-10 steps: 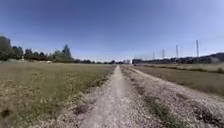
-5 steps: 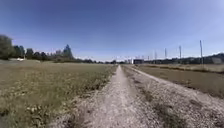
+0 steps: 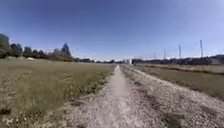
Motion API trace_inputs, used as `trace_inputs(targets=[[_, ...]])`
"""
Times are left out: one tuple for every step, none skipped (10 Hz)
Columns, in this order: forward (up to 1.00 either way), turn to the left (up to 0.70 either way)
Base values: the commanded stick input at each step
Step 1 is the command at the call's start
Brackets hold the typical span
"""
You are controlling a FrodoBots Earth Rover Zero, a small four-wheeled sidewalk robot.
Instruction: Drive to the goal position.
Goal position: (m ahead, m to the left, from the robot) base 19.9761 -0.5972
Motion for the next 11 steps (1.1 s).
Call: trace_inputs(targets=[[0.7,0.0],[0.7,0.0],[0.7,0.0],[0.7,0.0],[0.7,0.0],[0.7,-0.04],[0.7,-0.29],[0.7,-0.22],[0.7,-0.06],[0.7,0.0],[0.7,0.0]])
